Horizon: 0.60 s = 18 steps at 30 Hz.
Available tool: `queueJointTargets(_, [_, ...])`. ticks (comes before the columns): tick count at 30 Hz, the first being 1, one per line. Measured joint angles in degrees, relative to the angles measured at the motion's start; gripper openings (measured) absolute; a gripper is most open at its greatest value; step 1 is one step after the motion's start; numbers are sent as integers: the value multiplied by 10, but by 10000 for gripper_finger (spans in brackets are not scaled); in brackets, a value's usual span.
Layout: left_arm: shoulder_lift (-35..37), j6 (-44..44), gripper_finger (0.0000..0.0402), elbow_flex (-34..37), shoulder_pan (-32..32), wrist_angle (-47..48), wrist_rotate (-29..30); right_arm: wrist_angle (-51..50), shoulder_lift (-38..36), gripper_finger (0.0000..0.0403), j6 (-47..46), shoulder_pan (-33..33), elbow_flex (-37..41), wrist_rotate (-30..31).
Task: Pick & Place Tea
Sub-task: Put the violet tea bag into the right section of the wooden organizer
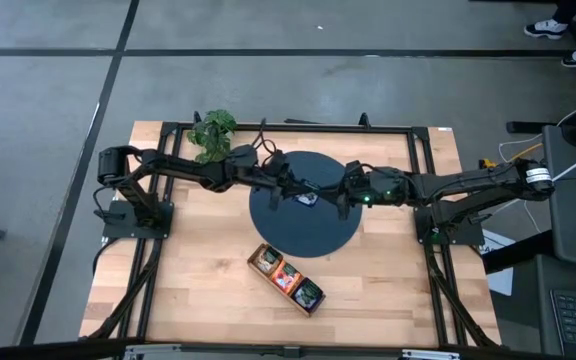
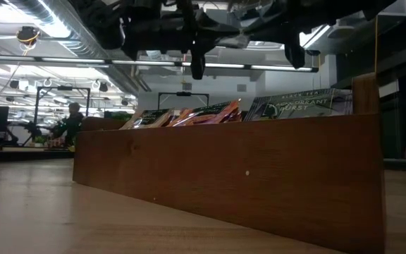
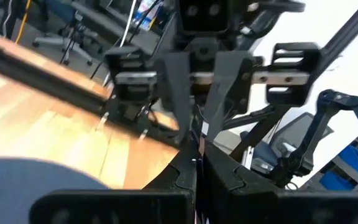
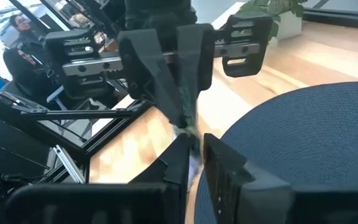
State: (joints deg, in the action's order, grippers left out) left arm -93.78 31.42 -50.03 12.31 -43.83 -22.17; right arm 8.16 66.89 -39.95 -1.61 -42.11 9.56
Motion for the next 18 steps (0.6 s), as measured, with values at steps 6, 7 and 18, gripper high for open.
queueJointTargets(6, [0,-3,5,0,3,59,-1,-2,0,15,6,0,0,0])
queueJointTargets(7, [0,-5,5,0,3,64,-1,-2,0,8,10,0,0,0])
queueJointTargets(18, [0,-7,19,0,3,64,0,-17,0,7,4,0,0,0])
